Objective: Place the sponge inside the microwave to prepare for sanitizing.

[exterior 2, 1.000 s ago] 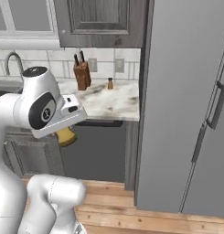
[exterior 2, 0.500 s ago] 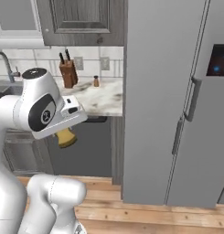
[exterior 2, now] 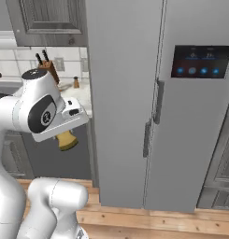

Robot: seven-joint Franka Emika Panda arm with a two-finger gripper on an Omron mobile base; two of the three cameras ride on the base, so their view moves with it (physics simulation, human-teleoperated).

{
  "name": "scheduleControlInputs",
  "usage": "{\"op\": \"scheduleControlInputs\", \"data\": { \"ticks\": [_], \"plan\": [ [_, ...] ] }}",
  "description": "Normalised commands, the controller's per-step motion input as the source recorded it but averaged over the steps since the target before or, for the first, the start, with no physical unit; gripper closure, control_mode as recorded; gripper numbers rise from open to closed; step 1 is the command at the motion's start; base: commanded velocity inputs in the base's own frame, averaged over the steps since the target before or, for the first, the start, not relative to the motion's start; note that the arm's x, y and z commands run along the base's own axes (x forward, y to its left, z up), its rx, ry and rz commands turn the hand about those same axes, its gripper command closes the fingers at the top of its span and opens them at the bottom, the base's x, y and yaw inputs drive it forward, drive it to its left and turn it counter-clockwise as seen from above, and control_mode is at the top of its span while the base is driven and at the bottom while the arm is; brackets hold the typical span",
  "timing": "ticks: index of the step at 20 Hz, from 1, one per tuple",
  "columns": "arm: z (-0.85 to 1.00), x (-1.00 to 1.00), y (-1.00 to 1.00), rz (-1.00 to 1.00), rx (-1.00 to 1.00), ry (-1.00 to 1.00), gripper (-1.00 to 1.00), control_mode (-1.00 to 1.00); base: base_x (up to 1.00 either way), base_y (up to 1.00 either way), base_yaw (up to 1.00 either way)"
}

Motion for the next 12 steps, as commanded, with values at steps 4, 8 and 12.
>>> {"op": "scheduleControlInputs", "data": {
  "ticks": [4, 8, 12],
  "plan": [
    [0.00, 0.00, 0.00, 0.00, 0.00, 0.00, 1.00, 1.00, 0.00, -0.98, 0.07],
    [0.00, 0.00, 0.00, 0.00, 0.00, 0.00, 1.00, 1.00, -0.22, -0.57, 0.02],
    [0.00, 0.00, 0.00, 0.00, 0.00, 0.00, 1.00, 1.00, -0.51, -0.46, 0.00]
  ]
}}
